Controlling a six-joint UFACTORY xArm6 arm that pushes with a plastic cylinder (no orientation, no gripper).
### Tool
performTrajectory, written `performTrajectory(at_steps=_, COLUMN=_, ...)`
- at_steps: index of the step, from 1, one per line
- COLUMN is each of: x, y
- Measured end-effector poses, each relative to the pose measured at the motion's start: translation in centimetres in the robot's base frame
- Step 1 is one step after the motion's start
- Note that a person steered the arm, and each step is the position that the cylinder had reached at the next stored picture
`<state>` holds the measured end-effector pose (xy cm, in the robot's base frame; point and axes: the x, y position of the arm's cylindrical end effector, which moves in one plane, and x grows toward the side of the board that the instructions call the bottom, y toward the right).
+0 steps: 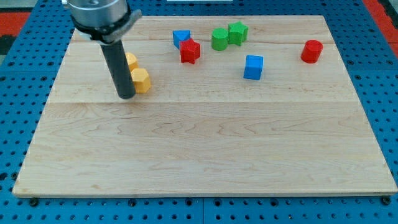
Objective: Slide the red star closer to the red circle
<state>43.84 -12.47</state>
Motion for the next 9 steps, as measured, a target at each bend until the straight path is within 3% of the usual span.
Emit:
performTrajectory(at_steps=1, x=-0.5, y=3.1)
performTrajectory(at_steps=2, x=-3.5, y=1.3)
performTrajectory(at_steps=3, x=-6.1, y=6.1)
performTrajectory(at_steps=5, x=-13.3, y=4.0)
performTrajectory(at_steps=6, x=-13.8, y=10.1)
performTrajectory(at_steps=8, x=-10.8, y=10.7)
performTrajectory(at_steps=9, x=-10.6, y=16.9)
